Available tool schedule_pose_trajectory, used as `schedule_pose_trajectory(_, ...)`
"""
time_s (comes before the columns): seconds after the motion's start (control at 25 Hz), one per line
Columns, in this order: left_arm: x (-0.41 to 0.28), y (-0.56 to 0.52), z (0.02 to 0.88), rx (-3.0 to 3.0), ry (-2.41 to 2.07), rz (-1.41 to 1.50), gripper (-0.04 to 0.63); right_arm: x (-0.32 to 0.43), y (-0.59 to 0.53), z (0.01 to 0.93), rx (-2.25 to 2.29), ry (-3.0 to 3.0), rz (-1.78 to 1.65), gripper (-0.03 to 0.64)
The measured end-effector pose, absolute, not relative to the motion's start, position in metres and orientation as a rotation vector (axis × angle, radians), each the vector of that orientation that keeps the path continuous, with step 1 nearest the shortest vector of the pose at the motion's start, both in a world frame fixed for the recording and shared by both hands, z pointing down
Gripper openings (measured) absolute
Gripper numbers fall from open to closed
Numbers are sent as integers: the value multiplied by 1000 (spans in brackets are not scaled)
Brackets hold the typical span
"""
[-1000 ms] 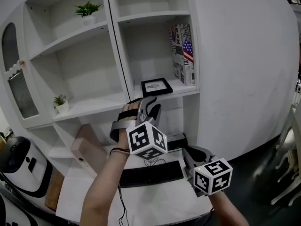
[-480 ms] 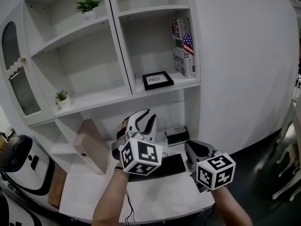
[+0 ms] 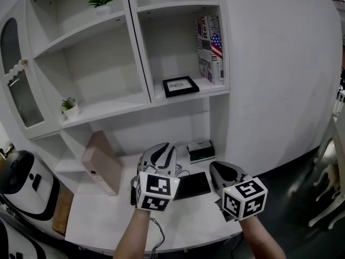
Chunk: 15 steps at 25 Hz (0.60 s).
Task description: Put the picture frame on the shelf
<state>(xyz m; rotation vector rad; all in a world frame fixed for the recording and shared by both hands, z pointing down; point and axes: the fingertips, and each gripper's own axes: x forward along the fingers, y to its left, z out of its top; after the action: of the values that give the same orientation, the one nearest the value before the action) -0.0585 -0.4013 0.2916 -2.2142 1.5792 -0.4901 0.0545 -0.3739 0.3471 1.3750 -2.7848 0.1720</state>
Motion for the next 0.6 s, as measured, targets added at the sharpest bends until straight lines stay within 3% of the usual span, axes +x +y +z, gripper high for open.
schedule_pose_trajectory(0.6,-77,-363,366,-2418,1726,-416,40,62,-361,382,1430,-2753,303,2)
